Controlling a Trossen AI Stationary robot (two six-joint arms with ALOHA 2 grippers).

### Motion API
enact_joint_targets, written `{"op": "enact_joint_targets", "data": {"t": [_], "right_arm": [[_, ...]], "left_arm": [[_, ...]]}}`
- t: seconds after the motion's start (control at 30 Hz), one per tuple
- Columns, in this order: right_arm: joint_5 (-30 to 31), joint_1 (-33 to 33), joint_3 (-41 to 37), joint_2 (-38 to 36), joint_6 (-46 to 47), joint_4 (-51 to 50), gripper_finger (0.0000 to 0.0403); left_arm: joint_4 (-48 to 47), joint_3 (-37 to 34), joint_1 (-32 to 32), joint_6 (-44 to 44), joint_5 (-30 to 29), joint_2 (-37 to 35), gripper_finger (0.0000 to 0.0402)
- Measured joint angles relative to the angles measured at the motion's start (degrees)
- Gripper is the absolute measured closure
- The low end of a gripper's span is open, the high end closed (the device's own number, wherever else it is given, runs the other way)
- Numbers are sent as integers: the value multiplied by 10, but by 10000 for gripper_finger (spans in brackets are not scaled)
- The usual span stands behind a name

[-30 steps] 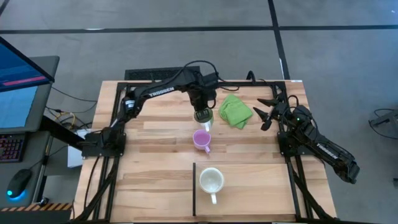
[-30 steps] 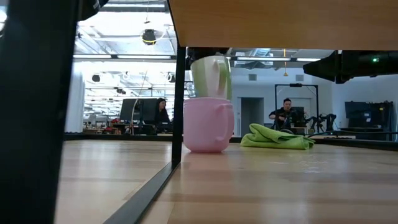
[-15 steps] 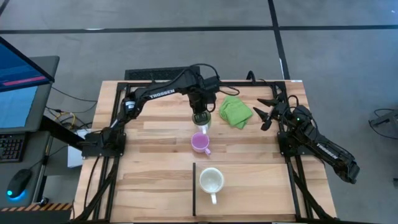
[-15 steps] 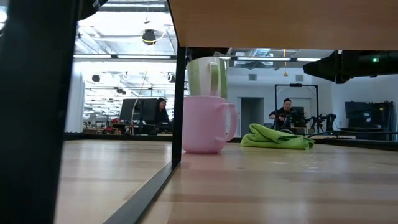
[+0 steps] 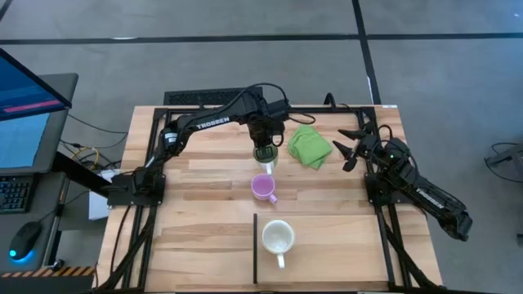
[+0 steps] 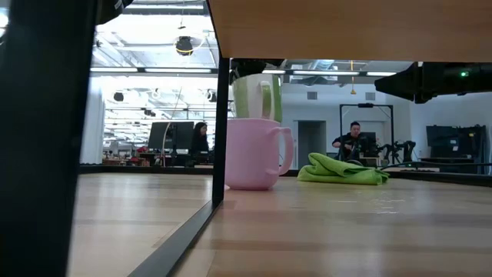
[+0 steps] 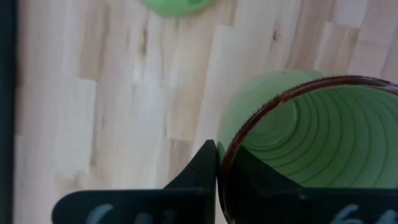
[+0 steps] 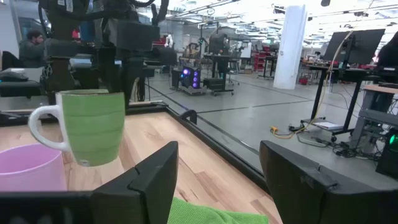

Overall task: Stack small to large cups/mugs on shelf
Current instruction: Put the green mug on the shelf

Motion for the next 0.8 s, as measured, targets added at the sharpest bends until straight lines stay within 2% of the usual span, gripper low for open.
{"op": "enact_joint_targets", "data": {"t": [0.5, 0.8], "right_arm": [[0, 0, 0, 0, 0, 0, 154], [0, 0, 0, 0, 0, 0, 154]], "left_arm": [[14, 0, -1, -16, -18, 0, 399], [23, -1, -4, -18, -21, 35, 399]]}}
